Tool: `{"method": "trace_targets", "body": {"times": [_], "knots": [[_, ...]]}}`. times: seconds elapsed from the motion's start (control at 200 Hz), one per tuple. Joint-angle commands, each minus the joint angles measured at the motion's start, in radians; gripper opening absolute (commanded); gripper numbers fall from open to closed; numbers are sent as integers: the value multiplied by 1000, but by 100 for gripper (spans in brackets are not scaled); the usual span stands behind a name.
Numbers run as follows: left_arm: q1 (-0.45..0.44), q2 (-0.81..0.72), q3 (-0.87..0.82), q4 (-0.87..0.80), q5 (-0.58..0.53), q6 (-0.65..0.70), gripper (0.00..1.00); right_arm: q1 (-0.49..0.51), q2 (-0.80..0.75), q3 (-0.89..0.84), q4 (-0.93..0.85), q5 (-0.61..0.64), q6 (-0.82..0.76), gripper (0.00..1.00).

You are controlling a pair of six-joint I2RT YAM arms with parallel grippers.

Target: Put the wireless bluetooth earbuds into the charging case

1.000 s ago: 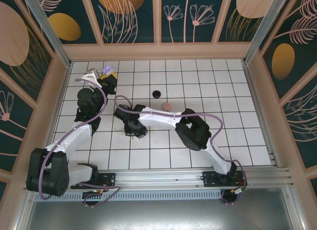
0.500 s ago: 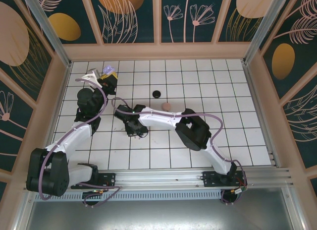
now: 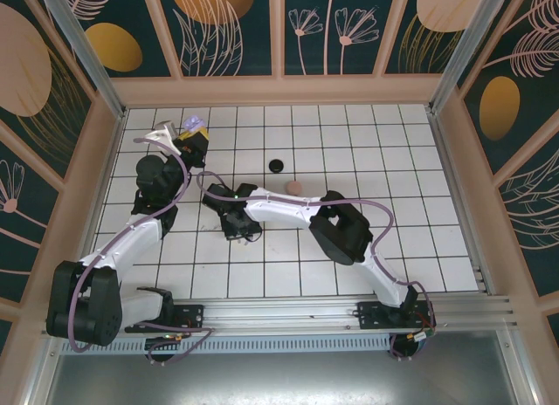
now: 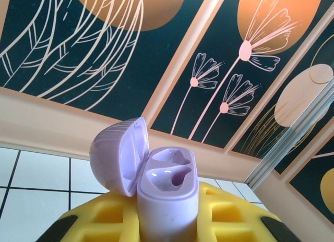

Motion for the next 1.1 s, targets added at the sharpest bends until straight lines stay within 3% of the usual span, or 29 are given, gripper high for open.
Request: {"method": "trace_targets", "body": {"times": [0.0, 0.335, 0.571, 0.871, 1.096], "knots": [[6, -12, 29, -1, 30, -2, 0, -9, -35, -37, 16, 26, -15, 16], [6, -66, 63, -62, 84, 72, 0, -38, -240, -147, 120, 81, -22, 16], [6, -123, 49, -23, 193, 154, 0, -110, -438, -282, 222, 90, -50, 16], [-4, -152, -97, 250, 290, 222, 0, -238, -687, -424, 314, 81, -107, 17], [-41, -141, -181, 309, 398, 327, 0, -303, -851, -481, 349, 87, -182, 18]]}}
